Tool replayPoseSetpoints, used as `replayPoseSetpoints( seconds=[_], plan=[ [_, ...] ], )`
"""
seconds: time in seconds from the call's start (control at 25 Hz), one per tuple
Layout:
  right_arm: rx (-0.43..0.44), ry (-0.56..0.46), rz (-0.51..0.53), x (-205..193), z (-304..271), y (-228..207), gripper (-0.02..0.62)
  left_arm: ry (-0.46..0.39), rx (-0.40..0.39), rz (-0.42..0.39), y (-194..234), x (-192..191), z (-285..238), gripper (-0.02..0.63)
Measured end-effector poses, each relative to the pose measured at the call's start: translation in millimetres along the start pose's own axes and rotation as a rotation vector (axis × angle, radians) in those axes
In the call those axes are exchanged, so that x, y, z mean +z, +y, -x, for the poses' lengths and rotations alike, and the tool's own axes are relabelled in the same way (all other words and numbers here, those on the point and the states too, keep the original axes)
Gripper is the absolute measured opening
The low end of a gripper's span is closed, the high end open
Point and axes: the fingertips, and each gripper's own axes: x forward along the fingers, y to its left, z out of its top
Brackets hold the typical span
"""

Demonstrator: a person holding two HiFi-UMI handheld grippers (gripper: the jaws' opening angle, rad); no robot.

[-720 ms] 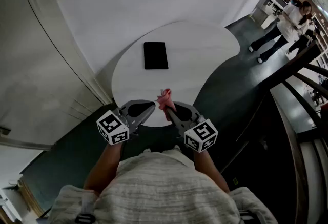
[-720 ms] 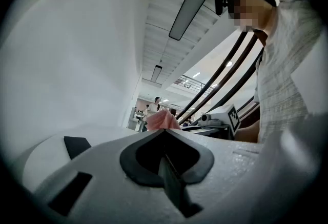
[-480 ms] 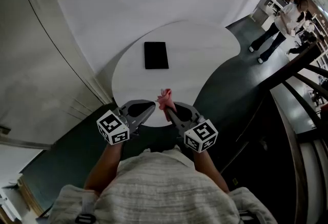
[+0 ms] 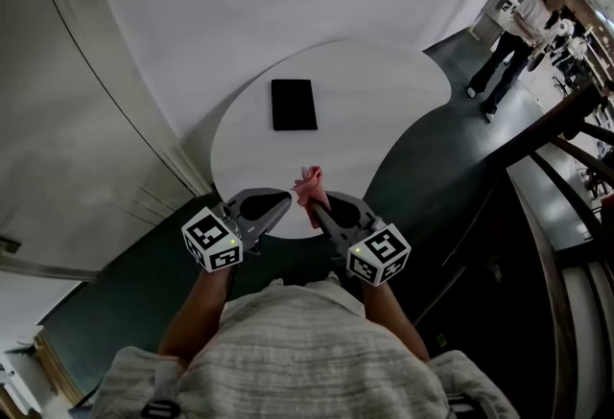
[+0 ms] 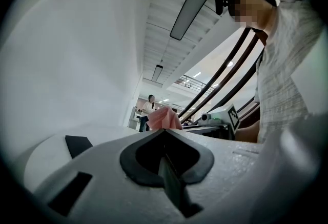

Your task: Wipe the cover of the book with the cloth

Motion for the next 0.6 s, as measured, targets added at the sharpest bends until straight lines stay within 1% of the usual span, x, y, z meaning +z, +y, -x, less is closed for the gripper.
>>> replayPoseSetpoints(
  seconds=[0.36, 0.6],
  plan=[
    [-0.005, -0.008, -0.027, 3.2, -6.0, 9.7, 0.052, -0.011, -0.005, 0.011, 0.9, 0.7, 8.8, 0.014],
    [-0.008, 0.012, -0.041, 1.0, -12.7, -0.5, 0.052, -0.006, -0.012, 0.03, 9.0, -3.7, 0.5, 0.014]
  ],
)
